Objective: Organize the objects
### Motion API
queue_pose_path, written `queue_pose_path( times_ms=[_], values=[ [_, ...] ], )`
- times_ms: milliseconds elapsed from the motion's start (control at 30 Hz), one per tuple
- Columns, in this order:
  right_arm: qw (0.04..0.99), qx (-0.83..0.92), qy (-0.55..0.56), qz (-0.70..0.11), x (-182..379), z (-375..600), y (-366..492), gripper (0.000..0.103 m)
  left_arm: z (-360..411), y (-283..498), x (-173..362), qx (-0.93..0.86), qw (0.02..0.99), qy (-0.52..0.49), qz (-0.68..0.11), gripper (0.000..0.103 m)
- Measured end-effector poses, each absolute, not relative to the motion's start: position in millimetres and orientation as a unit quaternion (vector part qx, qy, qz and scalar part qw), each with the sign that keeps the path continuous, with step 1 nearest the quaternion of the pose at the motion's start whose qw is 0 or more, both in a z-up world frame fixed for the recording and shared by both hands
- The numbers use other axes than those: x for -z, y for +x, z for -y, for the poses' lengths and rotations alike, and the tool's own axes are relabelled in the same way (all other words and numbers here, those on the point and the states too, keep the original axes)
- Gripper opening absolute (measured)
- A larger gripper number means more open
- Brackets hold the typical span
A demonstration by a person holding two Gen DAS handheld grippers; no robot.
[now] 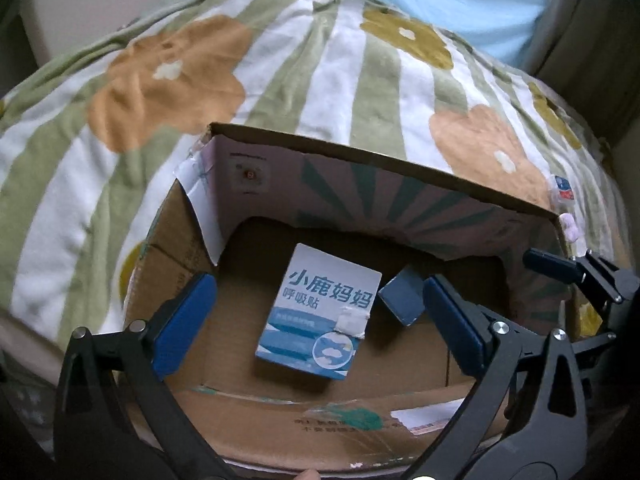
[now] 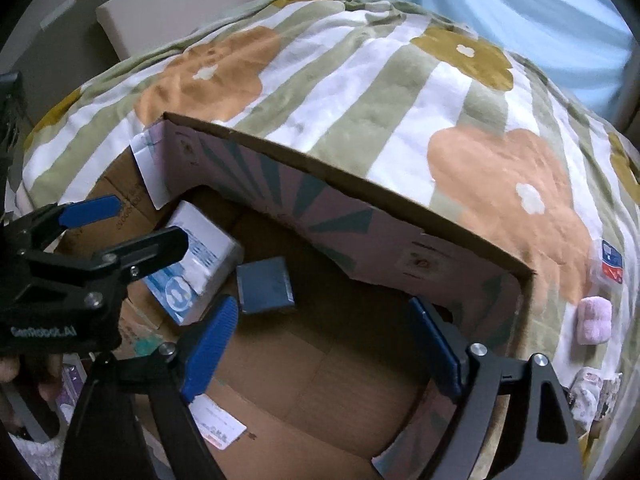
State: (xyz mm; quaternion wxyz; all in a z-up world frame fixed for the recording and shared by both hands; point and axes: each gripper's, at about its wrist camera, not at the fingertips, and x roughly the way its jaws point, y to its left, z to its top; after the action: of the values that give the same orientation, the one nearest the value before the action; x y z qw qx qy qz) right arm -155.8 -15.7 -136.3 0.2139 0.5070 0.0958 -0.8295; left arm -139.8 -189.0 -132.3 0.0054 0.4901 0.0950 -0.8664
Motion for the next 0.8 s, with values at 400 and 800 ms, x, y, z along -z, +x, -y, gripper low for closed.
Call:
queue_pose_path(
  times_ms=[400, 800],
  values=[
    [0.210, 0.835, 0.499, -0.097, 128, 6, -144, 0.084, 190, -129, 120, 0.873, 0.007, 0.476, -0.106, 0.103],
    [0.210, 0.847, 0.479, -0.098, 107, -5, -132, 0.084, 180, -121, 89, 0.885, 0.007, 0.453, -0.107, 0.103]
  ],
)
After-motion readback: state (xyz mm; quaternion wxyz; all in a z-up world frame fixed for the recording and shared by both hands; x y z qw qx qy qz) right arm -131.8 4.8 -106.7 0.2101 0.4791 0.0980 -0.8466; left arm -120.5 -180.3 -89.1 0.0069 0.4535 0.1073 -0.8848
